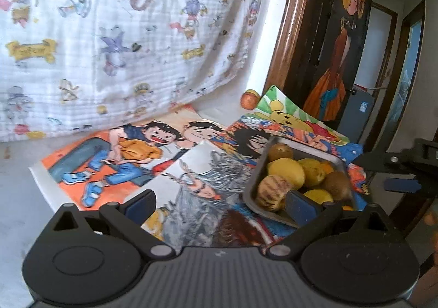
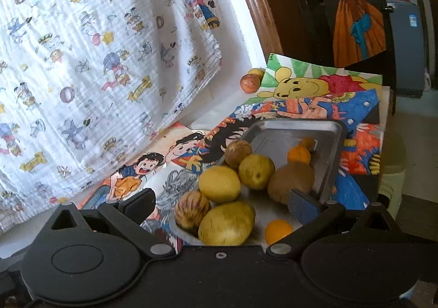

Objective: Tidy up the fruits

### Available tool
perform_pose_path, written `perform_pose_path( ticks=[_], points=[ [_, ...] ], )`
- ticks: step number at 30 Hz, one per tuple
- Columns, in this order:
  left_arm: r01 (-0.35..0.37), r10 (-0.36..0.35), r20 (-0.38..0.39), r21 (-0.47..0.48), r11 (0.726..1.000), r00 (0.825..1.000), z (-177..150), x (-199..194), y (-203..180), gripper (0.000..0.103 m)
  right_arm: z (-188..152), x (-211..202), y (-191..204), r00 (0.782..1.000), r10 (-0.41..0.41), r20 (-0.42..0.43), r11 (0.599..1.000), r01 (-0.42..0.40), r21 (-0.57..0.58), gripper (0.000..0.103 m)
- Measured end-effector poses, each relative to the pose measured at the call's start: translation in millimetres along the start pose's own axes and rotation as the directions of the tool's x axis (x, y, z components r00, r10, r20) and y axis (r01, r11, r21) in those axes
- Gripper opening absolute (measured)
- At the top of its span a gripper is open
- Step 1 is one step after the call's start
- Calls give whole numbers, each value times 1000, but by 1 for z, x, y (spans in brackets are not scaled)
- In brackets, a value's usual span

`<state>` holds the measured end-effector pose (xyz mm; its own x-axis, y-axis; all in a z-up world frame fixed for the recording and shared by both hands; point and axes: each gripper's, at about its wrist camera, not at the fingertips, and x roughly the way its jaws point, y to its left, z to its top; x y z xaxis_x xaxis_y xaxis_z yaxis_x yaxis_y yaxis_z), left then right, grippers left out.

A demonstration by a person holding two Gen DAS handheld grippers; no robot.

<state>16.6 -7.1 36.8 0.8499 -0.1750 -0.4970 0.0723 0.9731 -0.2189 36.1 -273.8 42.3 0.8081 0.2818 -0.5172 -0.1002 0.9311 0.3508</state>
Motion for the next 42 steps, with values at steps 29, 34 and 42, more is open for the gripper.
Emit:
perform_pose_path(
  ticks=[29,34,42],
  points=[
    [-55,55,9,80,995,998,-35,-16,22,103,-93,-37,38,985,-171,28,978,173,-115,102],
    [-58,57,10,82,995,998,-34,-16,22,103,-93,-37,37,986,-166,26,979,168,-115,102],
    [-58,57,11,82,995,998,-35,-17,22,103,-93,-37,38,986,-167,26,979,169,-115,103]
  ],
)
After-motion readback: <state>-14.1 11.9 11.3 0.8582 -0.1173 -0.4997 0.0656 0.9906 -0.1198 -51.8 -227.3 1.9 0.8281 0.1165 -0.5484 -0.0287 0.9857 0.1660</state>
